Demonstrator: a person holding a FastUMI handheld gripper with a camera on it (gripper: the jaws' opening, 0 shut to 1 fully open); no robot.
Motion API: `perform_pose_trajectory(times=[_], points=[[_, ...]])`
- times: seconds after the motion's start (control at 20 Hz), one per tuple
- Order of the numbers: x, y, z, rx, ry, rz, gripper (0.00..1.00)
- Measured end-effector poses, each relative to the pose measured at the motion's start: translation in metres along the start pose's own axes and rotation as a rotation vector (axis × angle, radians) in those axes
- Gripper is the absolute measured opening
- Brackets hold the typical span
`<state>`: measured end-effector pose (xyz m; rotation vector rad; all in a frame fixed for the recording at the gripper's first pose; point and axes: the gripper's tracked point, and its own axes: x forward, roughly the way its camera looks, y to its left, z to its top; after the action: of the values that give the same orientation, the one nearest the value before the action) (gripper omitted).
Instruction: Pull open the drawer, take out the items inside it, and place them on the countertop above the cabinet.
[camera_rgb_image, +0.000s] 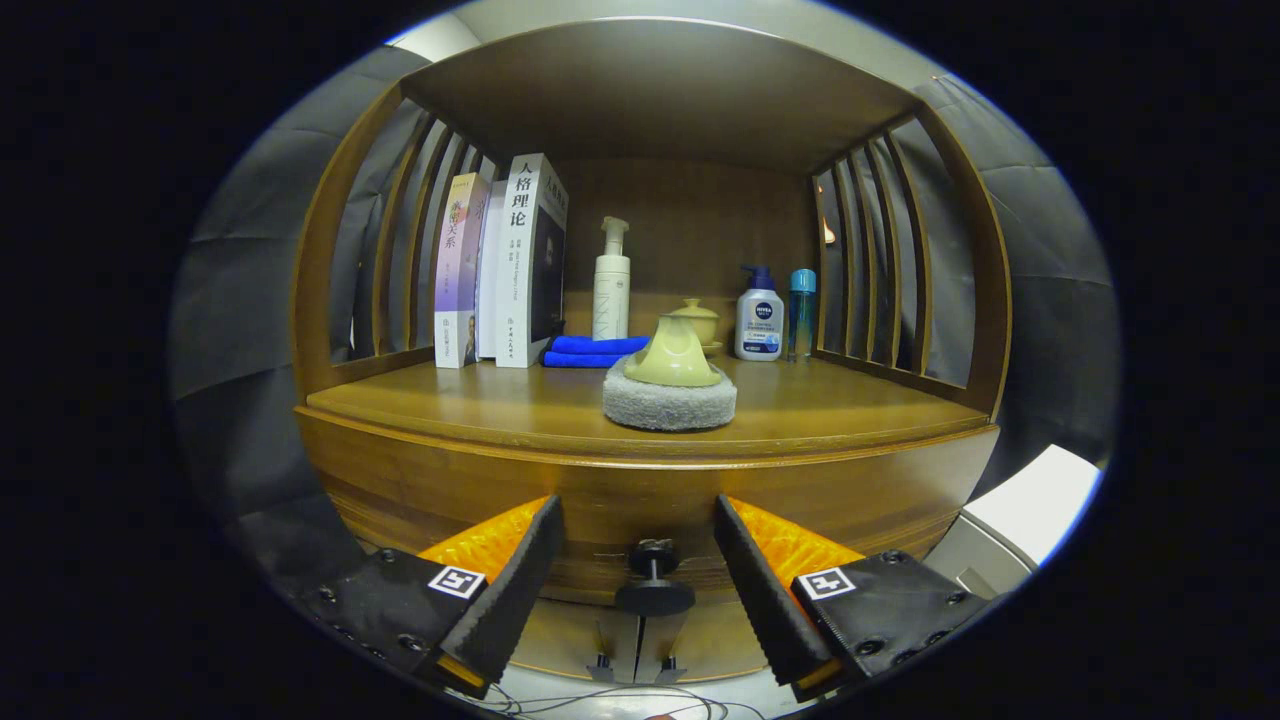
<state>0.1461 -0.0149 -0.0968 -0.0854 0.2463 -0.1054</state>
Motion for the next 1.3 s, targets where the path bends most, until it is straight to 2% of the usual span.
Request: perform_pose_trajectory(times=[0.2,0.65,0.9,1.3], points=[[-0.026,-0.002,0.027,-0.004,-0.064,0.029,0.98],[-0.120,-0.006,0.086,0.034,-0.181,0.077,0.97],[-0.160,-0.015,0.100,0.048,-0.226,0.083,0.97],[-0.187,-0.032,0.098,0.048,-0.255,0.062,0.97]])
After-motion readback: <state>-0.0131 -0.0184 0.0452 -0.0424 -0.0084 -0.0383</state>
